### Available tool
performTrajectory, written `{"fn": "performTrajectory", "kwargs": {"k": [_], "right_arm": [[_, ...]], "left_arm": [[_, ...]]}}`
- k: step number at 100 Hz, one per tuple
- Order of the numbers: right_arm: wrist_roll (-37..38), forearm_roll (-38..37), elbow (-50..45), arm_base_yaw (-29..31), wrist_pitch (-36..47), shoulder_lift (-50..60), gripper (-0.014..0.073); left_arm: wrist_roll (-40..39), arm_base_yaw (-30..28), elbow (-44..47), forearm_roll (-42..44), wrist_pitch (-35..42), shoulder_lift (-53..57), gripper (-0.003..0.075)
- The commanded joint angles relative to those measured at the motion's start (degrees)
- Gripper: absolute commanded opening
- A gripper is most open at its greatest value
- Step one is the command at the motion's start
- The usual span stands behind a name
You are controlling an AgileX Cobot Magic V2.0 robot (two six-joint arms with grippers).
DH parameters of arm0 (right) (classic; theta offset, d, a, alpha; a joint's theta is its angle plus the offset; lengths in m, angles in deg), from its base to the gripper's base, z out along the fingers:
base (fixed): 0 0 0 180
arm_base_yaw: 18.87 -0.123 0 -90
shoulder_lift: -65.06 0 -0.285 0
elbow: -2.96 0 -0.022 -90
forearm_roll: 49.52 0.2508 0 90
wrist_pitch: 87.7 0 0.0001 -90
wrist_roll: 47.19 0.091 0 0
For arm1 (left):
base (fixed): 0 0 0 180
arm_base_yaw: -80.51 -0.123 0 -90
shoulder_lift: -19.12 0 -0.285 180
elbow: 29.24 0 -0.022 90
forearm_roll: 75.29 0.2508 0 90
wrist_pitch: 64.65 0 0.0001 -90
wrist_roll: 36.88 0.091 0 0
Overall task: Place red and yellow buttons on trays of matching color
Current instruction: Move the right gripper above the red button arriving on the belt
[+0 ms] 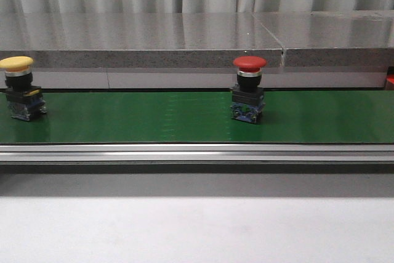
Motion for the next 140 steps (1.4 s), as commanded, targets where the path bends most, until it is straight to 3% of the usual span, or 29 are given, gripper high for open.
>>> {"fn": "performTrajectory", "kwargs": {"k": [1, 20, 43, 82, 87, 94, 106, 113, 140], "right_arm": [[-0.55, 1.15, 1.38, -0.04, 3.42, 0.06, -0.0066], [-0.55, 1.15, 1.38, -0.04, 3.42, 0.06, -0.0066], [-0.55, 1.15, 1.38, -0.04, 3.72, 0.06, -0.0066], [-0.55, 1.15, 1.38, -0.04, 3.27, 0.06, -0.0043], [-0.55, 1.15, 1.38, -0.04, 2.73, 0.06, 0.0008], [-0.55, 1.15, 1.38, -0.04, 1.71, 0.06, 0.0147], [-0.50, 2.94, 1.38, -0.04, 0.41, 0.06, 0.0507], [-0.50, 4.51, 1.38, -0.04, 0.41, 0.06, 0.0664], [-0.62, 5.22, 1.77, -0.04, 0.17, -4.02, 0.0636]], "left_arm": [[-0.73, 0.59, 1.17, -0.36, 4.53, 4.58, 0.0599], [-0.73, 0.59, 5.71, -0.36, 4.53, 13.13, 0.0372], [-0.73, 0.59, 7.63, -0.43, 4.62, 16.53, -0.0013], [-0.73, 0.59, 7.63, -0.49, 4.62, 16.42, -0.0019], [-0.73, 0.59, 7.63, -0.49, 4.62, 16.42, -0.0019], [-0.73, 0.59, 7.63, -0.49, 4.62, 16.42, -0.0019], [-0.73, 0.59, 7.63, -0.49, 4.62, 16.42, -0.0019], [-0.73, 0.59, 7.66, -0.49, 4.62, 16.42, -0.0019], [-0.73, 0.59, 7.66, -0.49, 4.62, 16.42, -0.0019]]}}
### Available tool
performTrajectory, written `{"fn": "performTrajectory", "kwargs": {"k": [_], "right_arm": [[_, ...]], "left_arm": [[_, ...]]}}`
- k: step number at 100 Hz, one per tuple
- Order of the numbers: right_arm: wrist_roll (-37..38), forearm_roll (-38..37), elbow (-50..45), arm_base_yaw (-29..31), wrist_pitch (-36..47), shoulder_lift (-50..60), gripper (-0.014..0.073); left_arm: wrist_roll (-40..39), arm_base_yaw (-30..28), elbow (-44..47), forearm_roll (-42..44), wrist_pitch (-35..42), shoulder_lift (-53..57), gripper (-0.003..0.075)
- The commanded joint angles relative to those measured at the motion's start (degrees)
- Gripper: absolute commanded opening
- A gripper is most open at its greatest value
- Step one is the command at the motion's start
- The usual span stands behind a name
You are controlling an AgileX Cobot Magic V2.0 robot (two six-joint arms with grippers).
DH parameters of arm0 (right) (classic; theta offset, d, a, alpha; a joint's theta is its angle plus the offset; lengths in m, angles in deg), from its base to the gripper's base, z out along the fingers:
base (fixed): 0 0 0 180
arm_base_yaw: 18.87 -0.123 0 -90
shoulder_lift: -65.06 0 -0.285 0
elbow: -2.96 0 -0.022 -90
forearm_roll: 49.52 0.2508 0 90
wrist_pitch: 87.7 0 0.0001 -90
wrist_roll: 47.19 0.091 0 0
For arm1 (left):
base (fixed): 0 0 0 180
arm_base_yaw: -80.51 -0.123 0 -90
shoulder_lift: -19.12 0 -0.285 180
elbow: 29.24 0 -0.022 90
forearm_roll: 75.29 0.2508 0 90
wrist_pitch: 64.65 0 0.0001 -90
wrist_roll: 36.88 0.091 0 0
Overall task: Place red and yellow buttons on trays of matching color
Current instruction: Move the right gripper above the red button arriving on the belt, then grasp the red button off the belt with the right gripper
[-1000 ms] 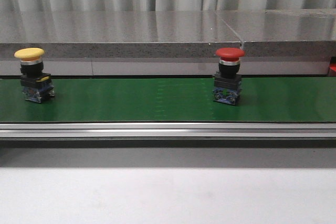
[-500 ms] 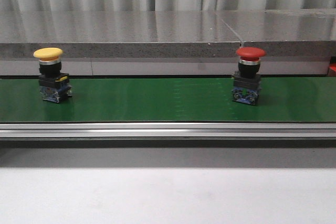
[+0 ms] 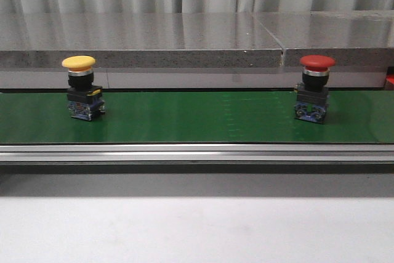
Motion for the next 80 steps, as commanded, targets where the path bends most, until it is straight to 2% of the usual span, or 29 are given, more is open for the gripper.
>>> {"fn": "performTrajectory", "kwargs": {"k": [1, 45, 80], "right_arm": [[-0.62, 1.89, 1.77, -0.04, 2.60, -3.25, 0.0636], [-2.79, 1.89, 6.24, -2.12, 0.59, -26.22, 0.0636], [-3.97, 1.89, 12.76, -3.26, 0.11, -38.16, 0.0636]], "left_arm": [[-0.43, 0.59, -1.44, -0.42, 4.35, -0.59, -0.0019], [-0.43, 0.59, -1.44, -0.42, 4.35, -0.59, -0.0019], [-0.43, 0.59, -1.44, -0.42, 4.35, -0.59, -0.0019]]}}
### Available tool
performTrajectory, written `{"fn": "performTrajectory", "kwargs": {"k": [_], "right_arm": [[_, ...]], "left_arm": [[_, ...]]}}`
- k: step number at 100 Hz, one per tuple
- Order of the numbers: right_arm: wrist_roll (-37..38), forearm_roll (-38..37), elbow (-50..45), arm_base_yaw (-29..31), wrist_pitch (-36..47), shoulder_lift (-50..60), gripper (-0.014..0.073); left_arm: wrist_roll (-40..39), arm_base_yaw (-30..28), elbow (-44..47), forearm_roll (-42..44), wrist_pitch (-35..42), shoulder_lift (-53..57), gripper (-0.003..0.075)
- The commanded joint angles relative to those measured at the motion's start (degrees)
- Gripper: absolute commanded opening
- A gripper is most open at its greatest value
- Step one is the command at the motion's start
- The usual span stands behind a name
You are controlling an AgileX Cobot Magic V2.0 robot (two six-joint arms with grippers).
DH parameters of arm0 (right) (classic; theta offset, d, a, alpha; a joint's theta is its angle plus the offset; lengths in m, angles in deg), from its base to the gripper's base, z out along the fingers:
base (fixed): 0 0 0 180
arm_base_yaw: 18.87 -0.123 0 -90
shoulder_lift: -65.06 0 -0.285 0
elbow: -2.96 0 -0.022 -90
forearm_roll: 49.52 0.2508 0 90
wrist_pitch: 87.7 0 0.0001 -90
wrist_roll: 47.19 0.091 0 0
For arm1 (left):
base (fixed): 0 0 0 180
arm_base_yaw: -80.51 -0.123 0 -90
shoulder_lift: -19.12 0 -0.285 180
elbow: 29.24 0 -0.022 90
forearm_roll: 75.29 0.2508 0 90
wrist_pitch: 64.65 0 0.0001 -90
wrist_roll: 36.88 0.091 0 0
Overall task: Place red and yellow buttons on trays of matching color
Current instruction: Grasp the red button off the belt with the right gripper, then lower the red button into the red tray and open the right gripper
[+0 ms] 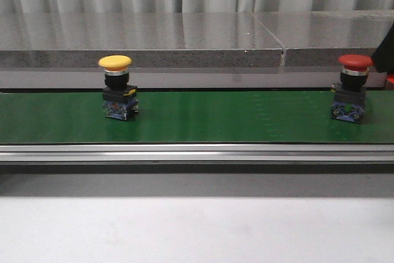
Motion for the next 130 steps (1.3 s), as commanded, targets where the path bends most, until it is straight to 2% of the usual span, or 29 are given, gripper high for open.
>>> {"fn": "performTrajectory", "kwargs": {"k": [1, 48, 53, 58, 70, 77, 104, 130], "right_arm": [[-1.26, 1.62, 3.21, -0.43, 1.60, -1.07, 0.0636], [-2.64, 1.62, 7.33, -0.43, 4.34, -8.87, 0.0623], [-2.64, 1.62, 7.33, -0.43, 4.34, -8.89, 0.0573], [-2.64, 1.62, 7.33, -0.43, 4.34, -8.89, 0.0486], [-2.64, 1.62, 7.33, -0.37, 3.96, -8.89, 0.0227], [-2.59, 1.62, 8.00, -0.37, 2.98, -8.89, 0.0159], [-1.81, 1.62, 16.37, 2.80, -2.36, -8.89, 0.0152], [0.39, 1.62, 23.17, 15.37, 1.69, -9.39, 0.0152]], "left_arm": [[-0.34, 0.59, -1.49, -0.28, 4.35, -0.59, -0.0019], [-0.34, 0.59, -1.49, -0.28, 4.35, -0.59, -0.0019], [-0.34, 0.59, -1.49, -0.28, 4.35, -0.59, -0.0019], [-0.34, 0.59, -1.49, -0.28, 4.35, -0.59, -0.0019], [-0.34, 0.59, -1.49, -0.28, 4.35, -0.59, -0.0019], [-0.34, 0.59, -1.49, -0.28, 4.35, -0.59, -0.0019], [-0.34, 0.59, -1.49, -0.28, 4.35, -0.59, -0.0019], [-0.34, 0.59, -1.49, -0.28, 4.35, -0.59, -0.0019]]}}
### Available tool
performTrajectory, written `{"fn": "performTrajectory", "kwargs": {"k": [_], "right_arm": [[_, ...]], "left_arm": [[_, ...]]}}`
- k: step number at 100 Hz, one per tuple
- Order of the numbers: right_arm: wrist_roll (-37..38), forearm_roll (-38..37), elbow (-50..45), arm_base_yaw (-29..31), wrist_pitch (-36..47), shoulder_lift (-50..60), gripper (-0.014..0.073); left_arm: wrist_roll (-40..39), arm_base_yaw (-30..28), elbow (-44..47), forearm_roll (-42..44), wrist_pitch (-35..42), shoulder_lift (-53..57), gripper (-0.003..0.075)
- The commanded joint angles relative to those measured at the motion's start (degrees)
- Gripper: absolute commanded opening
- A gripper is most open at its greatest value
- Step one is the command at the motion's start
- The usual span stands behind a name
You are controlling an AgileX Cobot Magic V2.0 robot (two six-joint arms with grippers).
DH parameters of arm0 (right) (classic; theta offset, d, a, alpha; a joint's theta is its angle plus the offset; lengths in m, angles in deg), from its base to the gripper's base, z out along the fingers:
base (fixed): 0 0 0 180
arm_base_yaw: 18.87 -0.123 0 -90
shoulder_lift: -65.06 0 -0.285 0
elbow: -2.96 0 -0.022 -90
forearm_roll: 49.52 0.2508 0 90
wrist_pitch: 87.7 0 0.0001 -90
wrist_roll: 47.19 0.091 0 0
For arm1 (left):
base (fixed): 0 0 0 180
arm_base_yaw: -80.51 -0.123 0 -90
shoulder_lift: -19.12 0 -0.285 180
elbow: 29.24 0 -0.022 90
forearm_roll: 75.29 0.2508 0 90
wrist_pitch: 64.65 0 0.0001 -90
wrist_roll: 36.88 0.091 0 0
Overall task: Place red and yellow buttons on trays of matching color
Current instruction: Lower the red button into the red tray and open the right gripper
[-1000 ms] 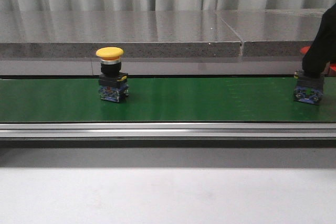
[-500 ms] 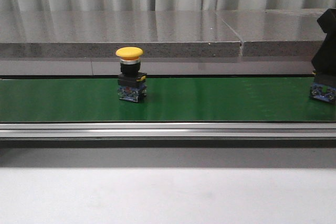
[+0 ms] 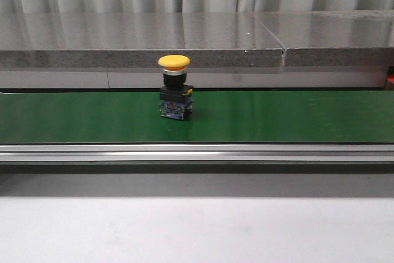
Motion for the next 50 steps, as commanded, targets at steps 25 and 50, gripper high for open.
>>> {"fn": "performTrajectory", "kwargs": {"k": [25, 50], "right_arm": [[2.04, 1.70, 6.47, 15.00, 10.22, -3.30, 0.0152], [2.96, 1.70, 7.97, 20.18, 15.57, -10.58, 0.0152]], "left_arm": [[-0.34, 0.59, -1.49, -0.28, 4.35, -0.59, -0.0019], [-0.34, 0.59, -1.49, -0.28, 4.35, -0.59, -0.0019]]}}
